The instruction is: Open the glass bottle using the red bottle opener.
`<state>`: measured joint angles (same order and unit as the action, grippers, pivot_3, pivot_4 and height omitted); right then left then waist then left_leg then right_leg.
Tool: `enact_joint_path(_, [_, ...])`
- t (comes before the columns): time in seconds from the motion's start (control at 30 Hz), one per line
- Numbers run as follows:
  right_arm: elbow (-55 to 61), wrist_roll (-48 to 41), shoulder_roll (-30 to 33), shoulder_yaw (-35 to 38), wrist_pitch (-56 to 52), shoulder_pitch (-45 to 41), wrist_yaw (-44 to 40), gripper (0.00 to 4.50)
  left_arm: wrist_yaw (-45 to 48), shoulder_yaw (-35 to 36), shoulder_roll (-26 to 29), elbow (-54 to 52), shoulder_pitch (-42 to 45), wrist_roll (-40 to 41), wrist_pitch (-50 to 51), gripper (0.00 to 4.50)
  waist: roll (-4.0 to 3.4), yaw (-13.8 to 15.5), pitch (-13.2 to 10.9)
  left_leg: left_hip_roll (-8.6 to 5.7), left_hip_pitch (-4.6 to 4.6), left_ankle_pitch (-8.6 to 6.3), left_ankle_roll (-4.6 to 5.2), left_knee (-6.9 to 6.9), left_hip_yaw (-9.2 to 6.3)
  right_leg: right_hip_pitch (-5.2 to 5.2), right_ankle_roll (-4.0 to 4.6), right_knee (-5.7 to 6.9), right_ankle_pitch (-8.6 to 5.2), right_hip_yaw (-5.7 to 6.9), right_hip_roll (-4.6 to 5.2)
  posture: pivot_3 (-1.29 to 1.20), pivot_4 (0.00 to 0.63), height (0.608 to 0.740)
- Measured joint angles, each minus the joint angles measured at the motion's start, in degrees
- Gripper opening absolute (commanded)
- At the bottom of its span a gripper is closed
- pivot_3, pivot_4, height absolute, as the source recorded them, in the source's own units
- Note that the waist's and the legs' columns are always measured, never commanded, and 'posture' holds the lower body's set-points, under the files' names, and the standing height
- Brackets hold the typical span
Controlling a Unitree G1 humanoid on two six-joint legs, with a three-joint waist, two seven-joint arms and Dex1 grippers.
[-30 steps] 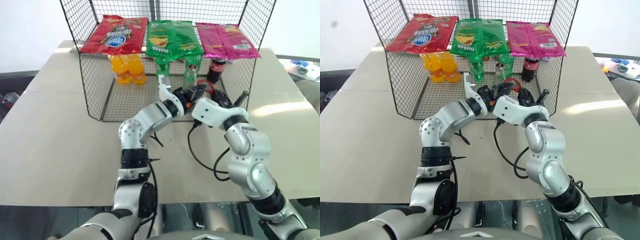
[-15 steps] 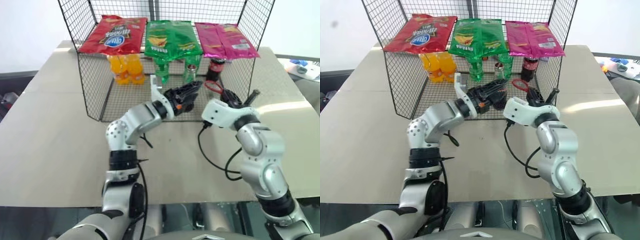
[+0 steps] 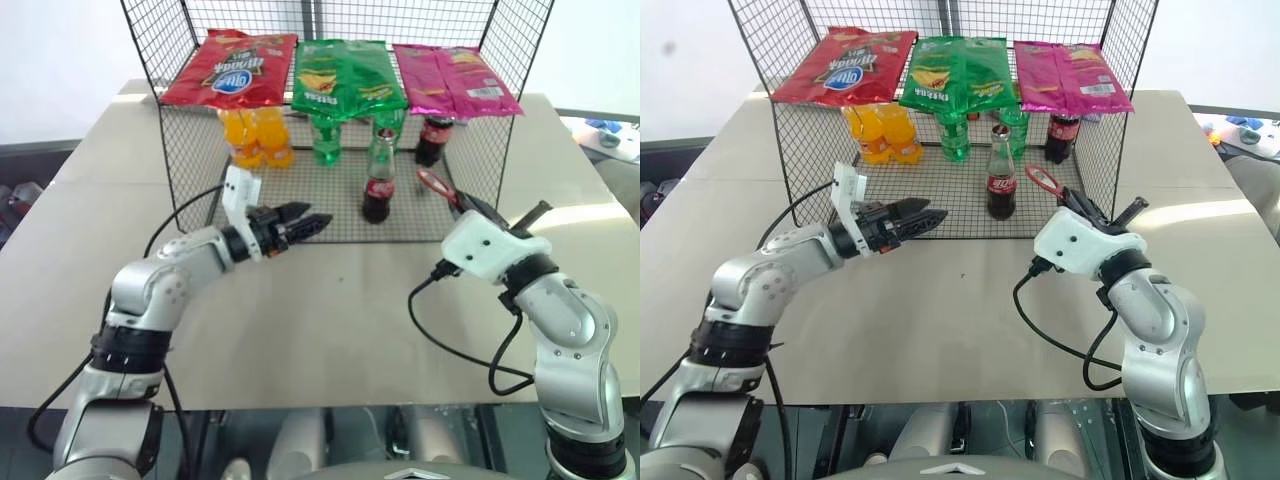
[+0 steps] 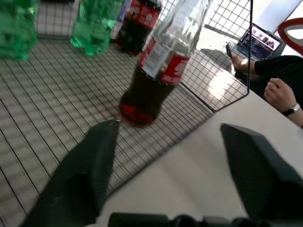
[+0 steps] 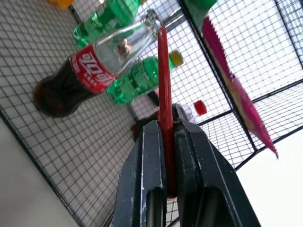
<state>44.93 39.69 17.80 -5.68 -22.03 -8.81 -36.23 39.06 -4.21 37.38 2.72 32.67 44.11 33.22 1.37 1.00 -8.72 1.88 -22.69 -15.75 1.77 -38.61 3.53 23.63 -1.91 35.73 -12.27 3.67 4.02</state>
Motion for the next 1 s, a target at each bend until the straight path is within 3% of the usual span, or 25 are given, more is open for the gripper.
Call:
enact_joint_path(0.37, [0.46, -2.13, 1.67, 2.93, 1.6, 3.9, 3.73, 0.0, 8.45, -6.09, -14.79, 19.27, 15.3, -18.05, -10.42, 4.44, 0.02, -0.32, -0.01, 0.02, -0.09, 0.0, 0.06, 0.01, 0.02, 0.08, -0.22, -0.02, 0.03, -0.04, -0.05, 0.0, 0.15, 0.74])
enact_joint_path(0.57, [3.11, -1.64, 1.72, 3.37, 0.62, 5.14, 3.87, 0.0, 7.42, -5.26, -18.42, 27.94, 19.06, -23.58, -13.91, 4.44, 0.02, -0.26, -0.01, 0.02, -0.09, -0.02, 0.11, -0.04, 0.01, 0.08, -0.28, 0.03, 0.0, -0.06, -0.04, 0.0, 0.15, 0.74])
enact_joint_path(1.0, [5.74, 0.44, 1.11, 2.67, -1.59, 6.34, 3.99, 0.0, 6.07, -2.97, -23.5, 35.36, 22.62, -28.63, -17.75, 4.44, 0.03, -0.2, -0.01, 0.02, -0.13, -0.05, 0.15, -0.12, -0.01, 0.08, -0.2, 0.08, 0.05, -0.05, -0.04, 0.0, 0.15, 0.74])
